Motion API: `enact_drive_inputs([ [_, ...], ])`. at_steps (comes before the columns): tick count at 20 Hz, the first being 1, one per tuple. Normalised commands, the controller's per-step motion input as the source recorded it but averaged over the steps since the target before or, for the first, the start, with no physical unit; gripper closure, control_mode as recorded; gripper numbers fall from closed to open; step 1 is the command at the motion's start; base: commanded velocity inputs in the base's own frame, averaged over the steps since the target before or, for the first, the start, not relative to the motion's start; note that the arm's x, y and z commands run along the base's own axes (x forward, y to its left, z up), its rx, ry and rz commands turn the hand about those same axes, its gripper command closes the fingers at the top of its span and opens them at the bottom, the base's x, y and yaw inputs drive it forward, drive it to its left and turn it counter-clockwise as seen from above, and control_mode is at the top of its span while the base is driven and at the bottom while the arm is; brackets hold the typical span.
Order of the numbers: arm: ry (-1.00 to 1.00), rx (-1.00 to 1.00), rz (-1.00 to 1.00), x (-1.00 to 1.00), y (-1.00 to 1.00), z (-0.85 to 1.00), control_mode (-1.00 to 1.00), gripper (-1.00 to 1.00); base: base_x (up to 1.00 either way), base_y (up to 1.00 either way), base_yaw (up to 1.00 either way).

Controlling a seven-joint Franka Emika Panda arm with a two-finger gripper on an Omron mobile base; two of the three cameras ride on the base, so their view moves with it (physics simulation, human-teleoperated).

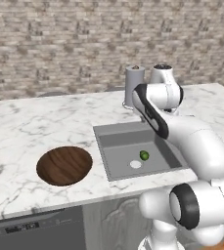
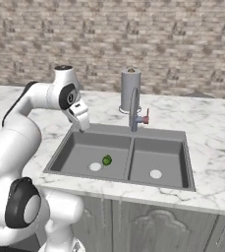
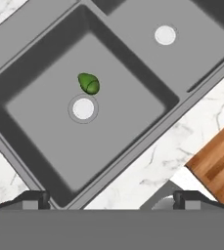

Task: Pick the oranges from the cabinet and place them in one bowl. Pick the avocado from the sink and place it in the other bowl.

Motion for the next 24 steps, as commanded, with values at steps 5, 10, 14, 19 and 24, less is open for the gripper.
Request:
enact_drive_inputs([
  [5,0.04,0.01,-0.01,0.06,0.00,-0.26,-1.00,-1.00,0.00,0.00,0.00],
  [10,0.00,0.00,0.00,0.00,0.00,-0.29,-1.00,-1.00,0.00,0.00,0.00],
  [14,0.01,0.01,0.00,0.00,-0.01,-0.23,-1.00,-1.00,0.00,0.00,0.00],
  [19,0.03,0.01,-0.02,0.00,-0.03,-0.15,-1.00,-1.00,0.00,0.00,0.00],
  [24,0.01,0.00,-0.02,0.00,-0.07,-0.10,-1.00,-1.00,0.00,0.00,0.00],
])
